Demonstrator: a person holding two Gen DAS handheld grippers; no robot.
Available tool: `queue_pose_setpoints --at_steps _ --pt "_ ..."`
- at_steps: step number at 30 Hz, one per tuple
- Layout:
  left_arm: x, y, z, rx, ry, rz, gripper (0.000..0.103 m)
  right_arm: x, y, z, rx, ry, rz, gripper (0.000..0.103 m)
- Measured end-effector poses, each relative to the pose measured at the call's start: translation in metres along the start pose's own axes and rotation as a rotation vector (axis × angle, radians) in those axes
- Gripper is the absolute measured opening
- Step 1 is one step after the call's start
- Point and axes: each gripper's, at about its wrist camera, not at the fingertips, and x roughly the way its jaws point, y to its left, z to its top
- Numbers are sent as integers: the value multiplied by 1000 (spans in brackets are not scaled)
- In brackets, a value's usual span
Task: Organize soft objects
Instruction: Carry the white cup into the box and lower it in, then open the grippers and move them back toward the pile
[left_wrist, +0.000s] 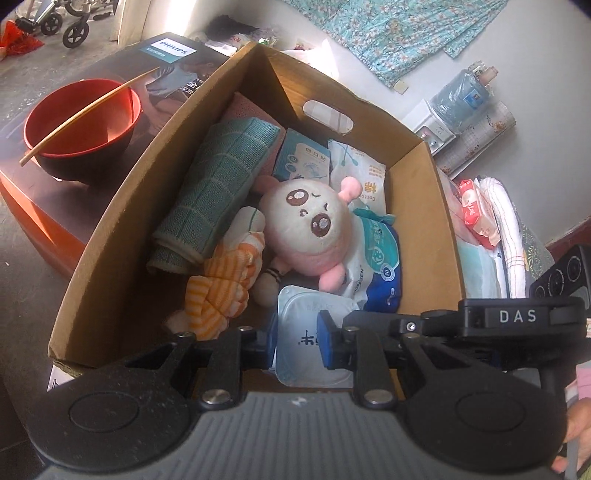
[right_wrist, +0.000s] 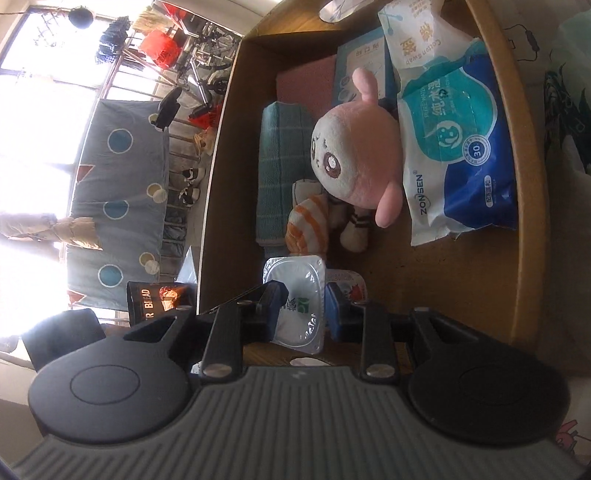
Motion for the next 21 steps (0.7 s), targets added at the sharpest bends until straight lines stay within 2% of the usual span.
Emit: queue_pose_setpoints --at_steps 5,7,8,10,11,14,21 --pt "9 12 1 -4 40 -7 22 11 -2 -1 20 39 -30 28" --pt "9 11 0 4 45 -4 26 12 0 -1 17 47 -39 29" --pt "11 10 1 4 55 -4 30 15 0 0 23 52 -43 30" --pt "10 9 2 5 55 4 30 19 1 4 15 54 -65 35" --pt "10 8 1 10 49 9 32 20 0 7 5 48 -77 42" --pt "5 5 2 13 21 29 43 20 3 10 -25 27 -88 51" --pt "-10 -4 2 10 -38 22 57 -7 12 5 -98 -63 -40 52"
